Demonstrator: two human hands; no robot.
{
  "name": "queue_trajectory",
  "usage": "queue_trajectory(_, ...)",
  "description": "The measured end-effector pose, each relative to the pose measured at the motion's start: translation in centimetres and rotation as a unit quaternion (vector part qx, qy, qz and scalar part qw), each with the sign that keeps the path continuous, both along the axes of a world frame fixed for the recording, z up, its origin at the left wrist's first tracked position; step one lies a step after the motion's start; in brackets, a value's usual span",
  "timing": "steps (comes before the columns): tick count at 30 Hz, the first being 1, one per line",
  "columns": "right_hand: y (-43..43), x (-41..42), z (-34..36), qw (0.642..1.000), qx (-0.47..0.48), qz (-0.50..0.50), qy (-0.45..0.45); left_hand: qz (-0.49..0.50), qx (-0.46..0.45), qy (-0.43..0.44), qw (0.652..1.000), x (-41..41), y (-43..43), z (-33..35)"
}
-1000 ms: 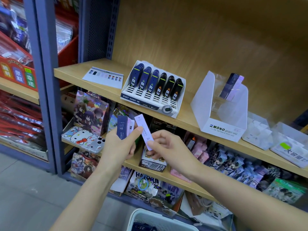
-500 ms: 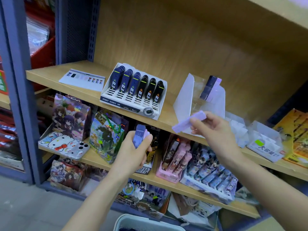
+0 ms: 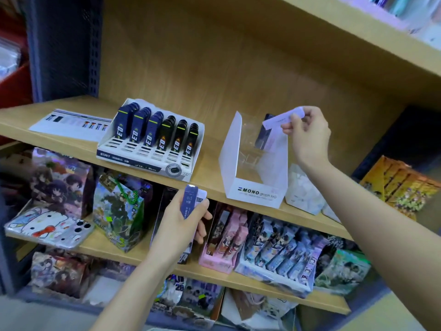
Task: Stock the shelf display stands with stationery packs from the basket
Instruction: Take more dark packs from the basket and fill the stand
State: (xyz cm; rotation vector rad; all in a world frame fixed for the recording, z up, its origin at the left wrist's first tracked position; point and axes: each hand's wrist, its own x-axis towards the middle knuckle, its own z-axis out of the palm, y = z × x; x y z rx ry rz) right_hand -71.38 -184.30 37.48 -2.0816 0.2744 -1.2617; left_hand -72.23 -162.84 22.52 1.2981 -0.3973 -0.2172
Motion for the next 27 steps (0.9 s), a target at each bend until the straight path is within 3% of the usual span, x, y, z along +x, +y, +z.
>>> queue_trajectory(5, -2.8, 1.5, 0.6, 0.998, -0.041, -0.04, 0.009, 0.004, 0.0, 0.0, 1.0, 0.6, -1.2, -0.1)
queue_trajectory(17, -0.4, 5.4, 0.4, 0.991, -0.085, 0.079, 0.066, -0.008, -0.002, 0.009, 1.0, 1.3, -3.4, -0.8)
queue_trajectory(22, 0.1, 7.7, -0.2, 0.975, -0.093, 0.095, 0.176, -0.006, -0.003, 0.017, 1.0, 1.6, -3.4, -1.0)
queue_trajectory(27, 0.3, 8.9, 0.3, 0.978, -0.102, 0.061, 0.171, 0.001, -0.004, 0.032, 0.999, 1.9, -3.0, -1.0)
